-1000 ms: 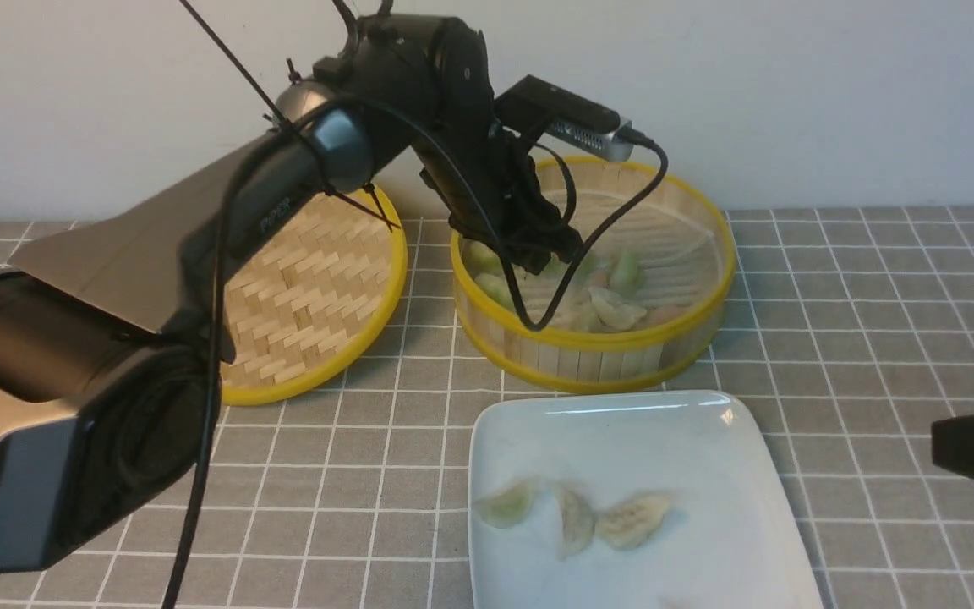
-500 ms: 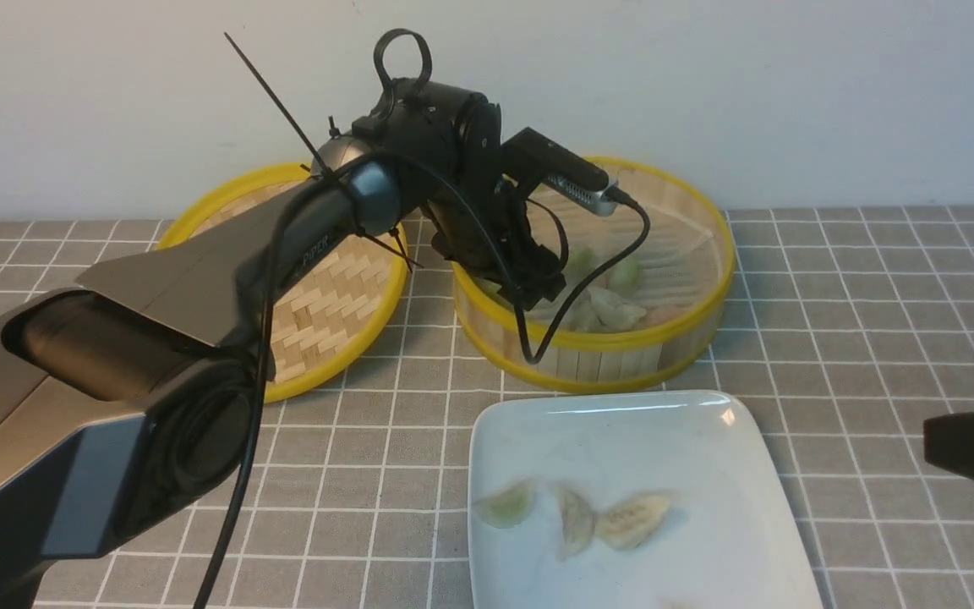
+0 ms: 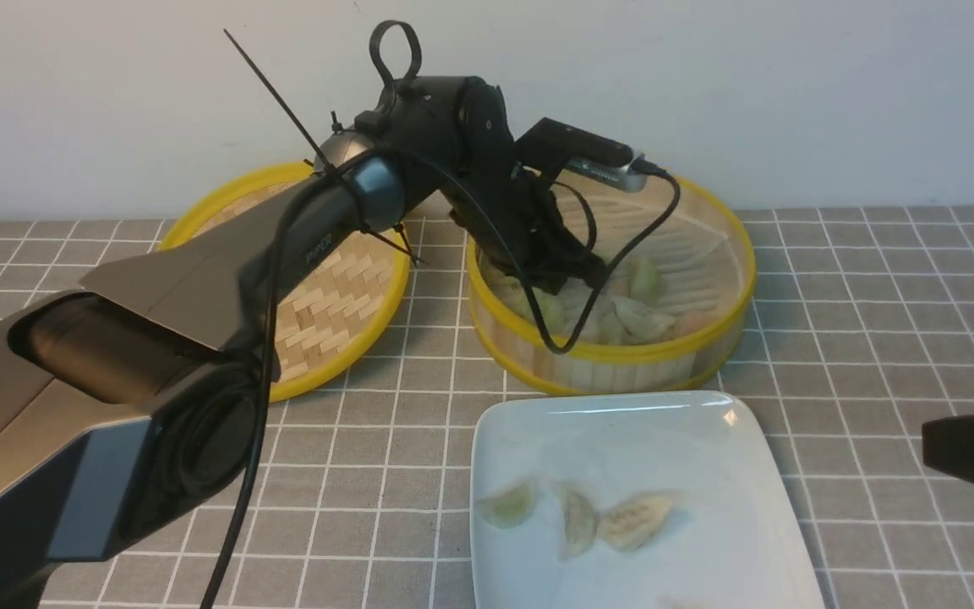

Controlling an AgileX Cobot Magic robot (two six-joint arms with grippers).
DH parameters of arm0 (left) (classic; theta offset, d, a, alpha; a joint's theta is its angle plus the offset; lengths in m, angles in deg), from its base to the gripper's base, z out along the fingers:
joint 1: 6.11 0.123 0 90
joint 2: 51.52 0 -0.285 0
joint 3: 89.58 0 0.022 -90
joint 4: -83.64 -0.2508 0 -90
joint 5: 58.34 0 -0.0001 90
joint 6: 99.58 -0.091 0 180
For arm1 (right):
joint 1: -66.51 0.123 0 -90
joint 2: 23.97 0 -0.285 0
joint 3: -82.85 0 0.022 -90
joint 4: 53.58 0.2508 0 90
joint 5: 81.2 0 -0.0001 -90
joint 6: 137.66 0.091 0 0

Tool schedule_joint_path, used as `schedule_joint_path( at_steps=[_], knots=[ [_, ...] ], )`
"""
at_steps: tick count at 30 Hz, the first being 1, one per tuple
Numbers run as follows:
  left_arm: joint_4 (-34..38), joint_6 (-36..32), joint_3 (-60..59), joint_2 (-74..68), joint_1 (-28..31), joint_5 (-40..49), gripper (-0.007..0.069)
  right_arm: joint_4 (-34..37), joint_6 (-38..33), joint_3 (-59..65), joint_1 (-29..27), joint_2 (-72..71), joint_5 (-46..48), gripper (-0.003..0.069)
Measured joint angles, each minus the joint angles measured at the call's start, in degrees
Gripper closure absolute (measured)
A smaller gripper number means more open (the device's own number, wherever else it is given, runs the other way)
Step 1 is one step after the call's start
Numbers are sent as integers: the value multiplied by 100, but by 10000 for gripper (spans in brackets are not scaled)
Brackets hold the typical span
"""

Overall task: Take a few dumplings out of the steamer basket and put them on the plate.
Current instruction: Use the left arm to grab a dumpling from the steamer

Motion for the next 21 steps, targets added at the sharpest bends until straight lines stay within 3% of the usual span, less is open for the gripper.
schedule_joint_path(
  at_steps=[4, 7, 15, 21],
  knots=[
    [114, -76, 320, -42, -131, 203, 610, 13, -72, 0, 0, 0, 14, 655],
    [-27, -39, 518, -42, -128, 351, 548, 17, -115, 0, 0, 0, 40, 655],
    [-899, 877, 567, -48, -128, 916, 244, 19, -132, 0, 0, 0, 59, 655],
    [-1200, 1304, 567, -54, -116, 872, 147, 24, -133, 0, 0, 0, 59, 655]
  ],
)
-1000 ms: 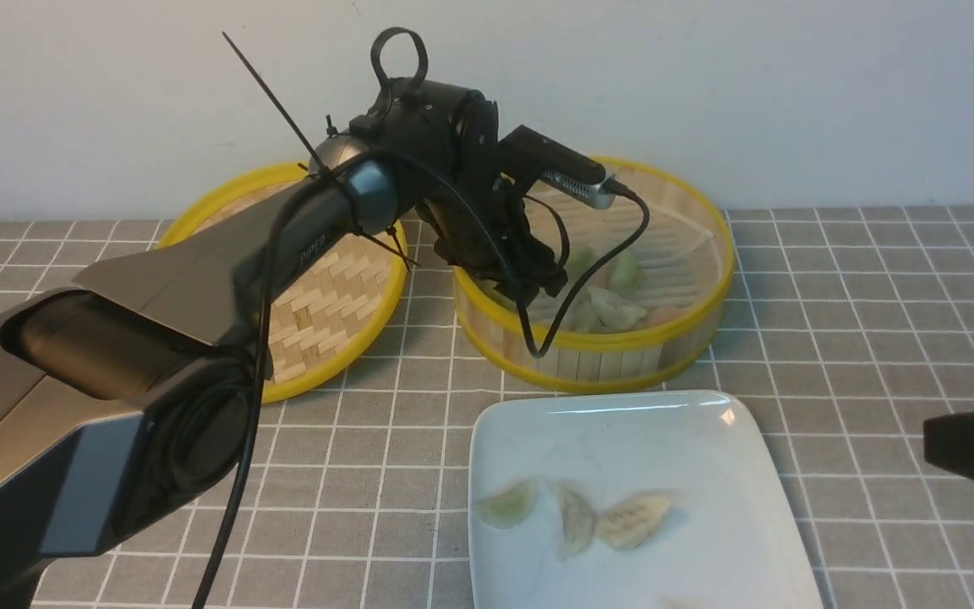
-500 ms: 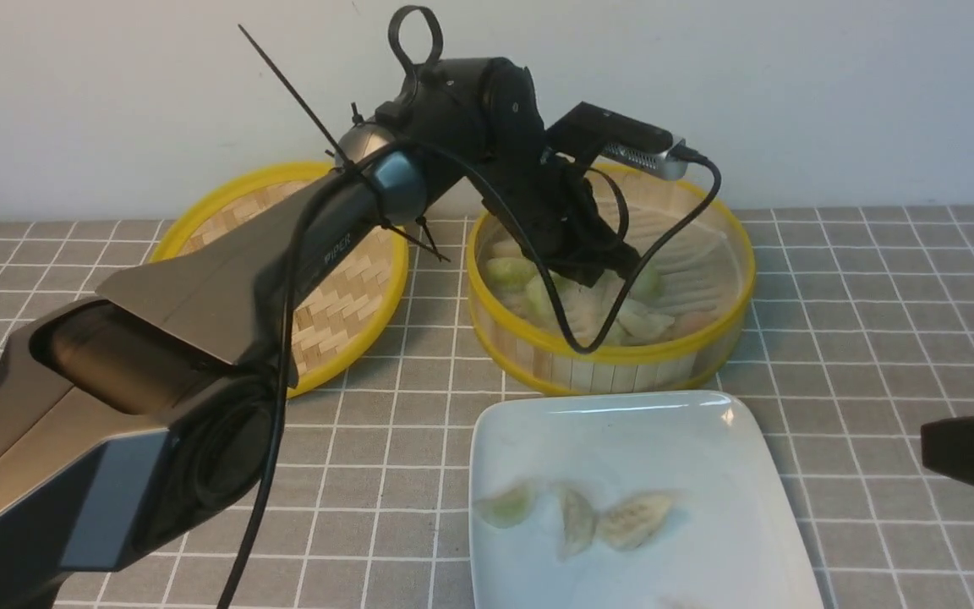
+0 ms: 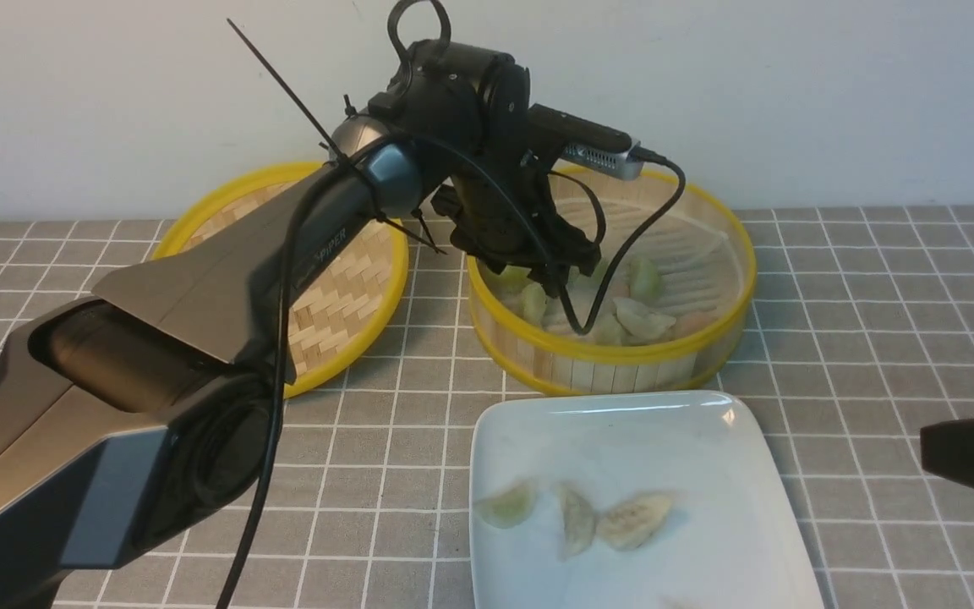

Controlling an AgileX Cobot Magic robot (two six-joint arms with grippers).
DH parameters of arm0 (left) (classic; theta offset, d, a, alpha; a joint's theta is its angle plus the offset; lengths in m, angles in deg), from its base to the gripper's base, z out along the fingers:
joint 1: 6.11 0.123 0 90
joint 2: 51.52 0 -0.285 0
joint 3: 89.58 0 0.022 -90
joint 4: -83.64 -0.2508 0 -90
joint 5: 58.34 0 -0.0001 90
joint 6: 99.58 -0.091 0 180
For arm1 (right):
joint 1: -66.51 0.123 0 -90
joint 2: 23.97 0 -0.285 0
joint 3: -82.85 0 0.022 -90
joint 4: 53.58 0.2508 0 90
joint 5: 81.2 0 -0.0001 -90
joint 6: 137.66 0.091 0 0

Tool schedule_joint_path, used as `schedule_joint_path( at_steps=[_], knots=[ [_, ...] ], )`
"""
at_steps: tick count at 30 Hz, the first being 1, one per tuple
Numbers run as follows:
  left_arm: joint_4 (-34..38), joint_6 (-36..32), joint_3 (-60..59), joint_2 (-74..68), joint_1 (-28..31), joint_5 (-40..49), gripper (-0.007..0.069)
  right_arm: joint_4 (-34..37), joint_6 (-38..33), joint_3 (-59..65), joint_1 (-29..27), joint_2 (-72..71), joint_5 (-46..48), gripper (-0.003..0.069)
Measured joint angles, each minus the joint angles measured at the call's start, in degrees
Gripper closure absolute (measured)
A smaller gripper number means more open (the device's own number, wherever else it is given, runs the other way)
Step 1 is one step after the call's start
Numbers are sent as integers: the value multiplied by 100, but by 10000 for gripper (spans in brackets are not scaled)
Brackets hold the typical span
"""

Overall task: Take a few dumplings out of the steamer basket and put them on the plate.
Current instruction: Use the left arm to grab a dumpling from the steamer

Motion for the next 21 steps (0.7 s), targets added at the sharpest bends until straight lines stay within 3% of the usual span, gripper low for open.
schedule_joint_path(
  at_steps=[11, 15, 16, 17, 21],
  knots=[
    [126, -271, 0, -374, 0, -245, 147, 9, -18, 0, 0, 0, -5, 655],
    [141, -341, 0, -442, -32, -300, 248, 9, -18, 0, 0, 0, -5, 655],
    [98, -346, 0, -442, -43, -295, 291, 9, -18, 0, 0, 0, -5, 655],
    [34, -346, 25, -442, -58, -282, 382, 9, -22, 0, 0, 0, -5, 655],
    [-82, -362, 209, -426, -98, -67, 384, 9, -22, 0, 0, 0, -5, 655]
  ],
)
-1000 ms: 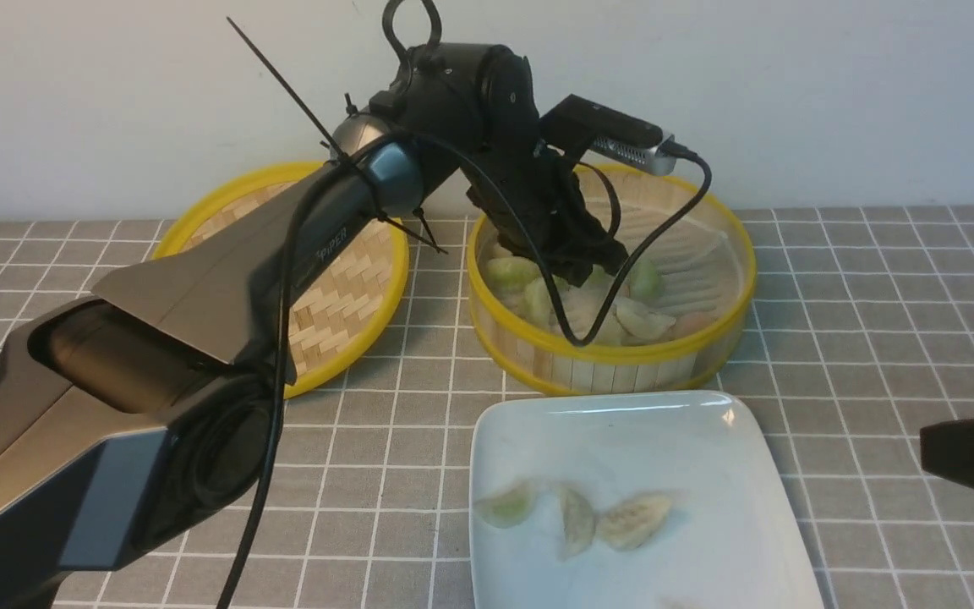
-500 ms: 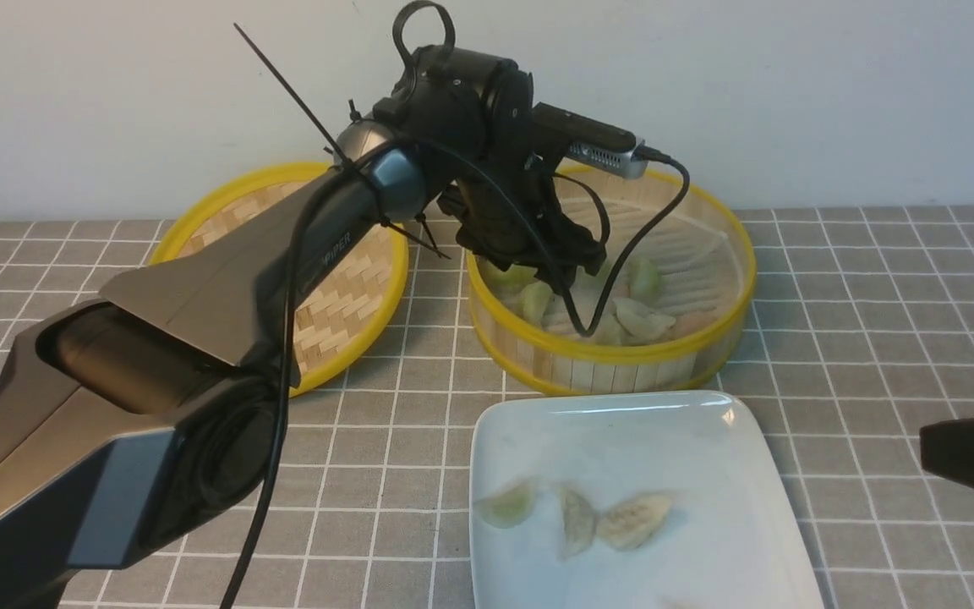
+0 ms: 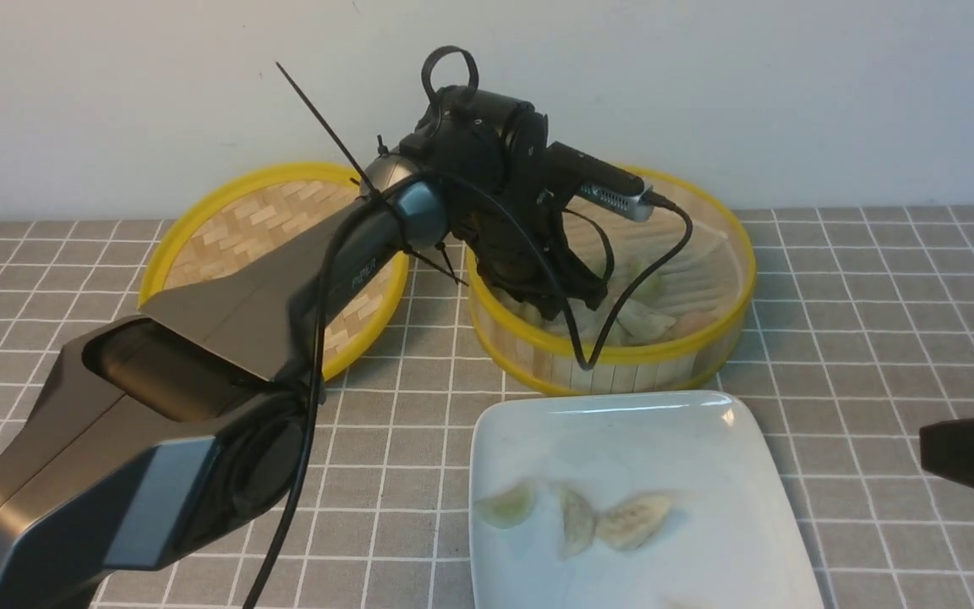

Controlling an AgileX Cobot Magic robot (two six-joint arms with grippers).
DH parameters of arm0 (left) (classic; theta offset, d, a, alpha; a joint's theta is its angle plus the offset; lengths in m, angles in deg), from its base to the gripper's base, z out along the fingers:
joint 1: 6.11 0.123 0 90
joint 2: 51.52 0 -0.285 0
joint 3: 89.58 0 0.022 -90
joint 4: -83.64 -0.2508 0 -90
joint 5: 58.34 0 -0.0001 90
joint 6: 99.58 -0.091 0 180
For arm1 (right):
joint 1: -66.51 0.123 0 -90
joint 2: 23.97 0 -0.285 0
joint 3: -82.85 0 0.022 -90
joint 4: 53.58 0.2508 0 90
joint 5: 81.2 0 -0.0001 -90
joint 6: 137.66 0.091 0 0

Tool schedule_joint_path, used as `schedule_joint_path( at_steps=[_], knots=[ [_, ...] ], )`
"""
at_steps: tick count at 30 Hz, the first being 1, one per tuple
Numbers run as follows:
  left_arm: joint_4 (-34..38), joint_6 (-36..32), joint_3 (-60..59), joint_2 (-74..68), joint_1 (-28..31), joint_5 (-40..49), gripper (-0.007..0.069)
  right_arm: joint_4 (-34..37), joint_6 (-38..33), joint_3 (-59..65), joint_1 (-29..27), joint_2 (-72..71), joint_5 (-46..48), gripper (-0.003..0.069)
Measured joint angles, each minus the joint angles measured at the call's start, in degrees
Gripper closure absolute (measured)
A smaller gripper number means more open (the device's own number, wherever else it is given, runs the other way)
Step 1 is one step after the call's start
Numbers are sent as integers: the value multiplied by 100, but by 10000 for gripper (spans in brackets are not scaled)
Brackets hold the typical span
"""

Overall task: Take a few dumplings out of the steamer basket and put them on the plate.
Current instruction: Use the left arm to grab a dumpling from the steamer, then use the left arm to put the dumpling into the plate

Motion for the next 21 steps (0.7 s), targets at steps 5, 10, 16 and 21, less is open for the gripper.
schedule_joint_path(
  at_steps=[5, 10, 16, 21],
  knots=[
    [-24, -3, 513, 530, -48, 640, 384, 5, -6, 0, 0, 0, 0, 655],
    [46, -8, 592, 1425, -54, 745, 384, 41, -23, 0, 0, 0, -83, 655],
    [364, -21, -411, 2320, -58, 807, 384, 47, -120, 0, 0, 0, -214, 655],
    [743, -270, -2345, 3128, -178, 818, 384, 53, -130, 0, 0, 0, -215, 655]
  ],
)
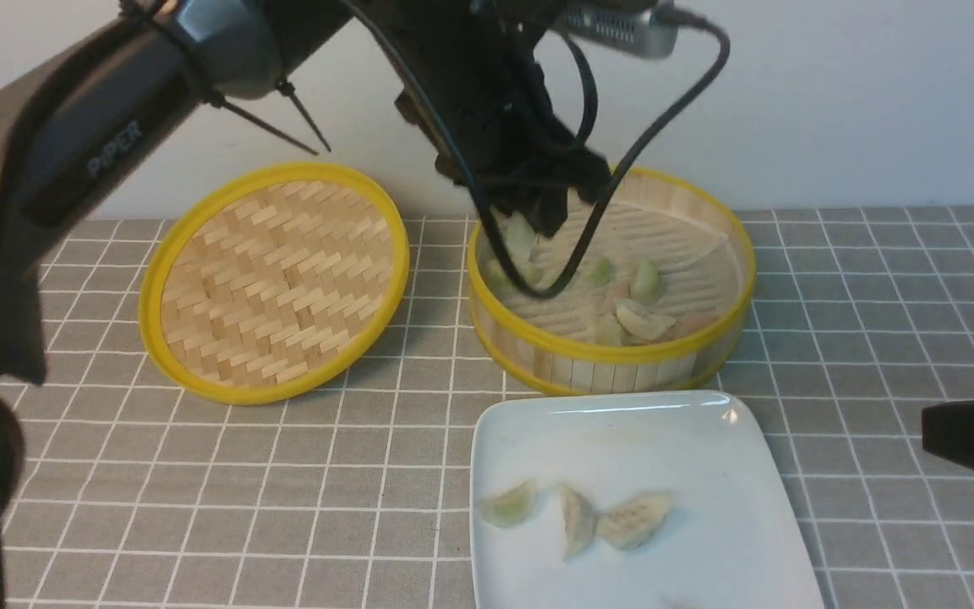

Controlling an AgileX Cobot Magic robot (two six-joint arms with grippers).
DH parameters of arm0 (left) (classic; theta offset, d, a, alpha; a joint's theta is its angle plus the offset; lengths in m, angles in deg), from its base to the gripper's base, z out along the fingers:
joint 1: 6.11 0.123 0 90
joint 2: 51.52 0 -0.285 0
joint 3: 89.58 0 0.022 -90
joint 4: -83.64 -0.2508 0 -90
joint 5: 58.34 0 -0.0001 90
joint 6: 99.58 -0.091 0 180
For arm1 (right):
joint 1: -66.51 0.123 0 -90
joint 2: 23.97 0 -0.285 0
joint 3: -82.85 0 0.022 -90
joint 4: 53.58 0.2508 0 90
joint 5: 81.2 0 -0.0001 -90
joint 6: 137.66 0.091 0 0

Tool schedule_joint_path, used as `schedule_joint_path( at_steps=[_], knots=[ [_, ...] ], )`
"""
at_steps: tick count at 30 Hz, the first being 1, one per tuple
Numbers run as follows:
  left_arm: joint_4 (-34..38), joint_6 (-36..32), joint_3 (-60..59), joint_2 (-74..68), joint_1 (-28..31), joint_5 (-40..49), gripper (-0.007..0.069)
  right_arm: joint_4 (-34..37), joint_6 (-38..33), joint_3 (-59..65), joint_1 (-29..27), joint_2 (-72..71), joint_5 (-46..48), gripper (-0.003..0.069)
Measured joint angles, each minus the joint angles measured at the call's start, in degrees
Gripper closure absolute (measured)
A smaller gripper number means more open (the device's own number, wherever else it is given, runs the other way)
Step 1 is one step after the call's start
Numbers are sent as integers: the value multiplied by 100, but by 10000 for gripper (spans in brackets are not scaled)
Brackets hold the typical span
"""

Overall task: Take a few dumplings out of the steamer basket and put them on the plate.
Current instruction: Use the left arm to put the dumpling into the plate

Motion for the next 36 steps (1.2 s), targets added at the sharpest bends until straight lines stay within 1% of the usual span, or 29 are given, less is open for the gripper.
schedule_joint_path(
  at_steps=[1, 2, 4, 8, 11, 15, 20, 22, 23, 24, 27, 29, 31, 33, 34, 36],
  knots=[
    [42, -26, -237, 74, -38, 0, 384, 0, 0, 0, 0, 0, 0, 655],
    [108, -90, -822, 200, -126, 0, 384, 0, 0, 0, 0, 0, 0, 655],
    [189, -188, -1431, 247, -255, 0, 384, 13, 0, 0, 0, 0, 0, 655],
    [424, -466, -2154, 120, -488, -93, 384, 37, 0, 0, 0, 0, 0, 655],
    [581, -643, -2294, -43, -626, -155, 384, 70, -11, 0, 0, 0, 0, 655],
    [620, -798, -2311, -288, -783, -279, 384, 80, -17, 0, 0, 0, -75, 655],
    [612, -839, -2311, -536, -804, -513, 384, 92, -17, 0, 0, 0, -94, 655],
    [612, -833, -2318, -553, -804, -545, 372, 92, -17, 0, 0, 0, -94, 655],
    [612, -833, -2318, -558, -804, -582, 332, 92, -17, 0, 0, 0, -99, 655],
    [612, -828, -2318, -558, -804, -588, 312, 100, -17, 0, 0, 0, -100, 655],
    [612, -822, -2318, -558, -804, -588, 198, 188, -17, 0, 0, 0, -163, 655],
    [612, -819, -2318, -558, -804, -572, 150, 274, -17, -56, 0, 45, -178, 655],
    [612, -774, -2282, -558, -804, -451, 124, 290, -17, -266, 0, 201, -131, 655],
    [612, -652, -2223, -558, -804, -338, 130, 295, -2, -617, 0, 431, -20, 655],
    [607, -554, -2174, -558, -804, -286, 150, 304, 21, -854, 0, 618, 79, 655],
    [532, -361, -2117, -459, -804, -280, 248, 339, 49, -1415, 0, 1159, 331, 655]
  ],
)
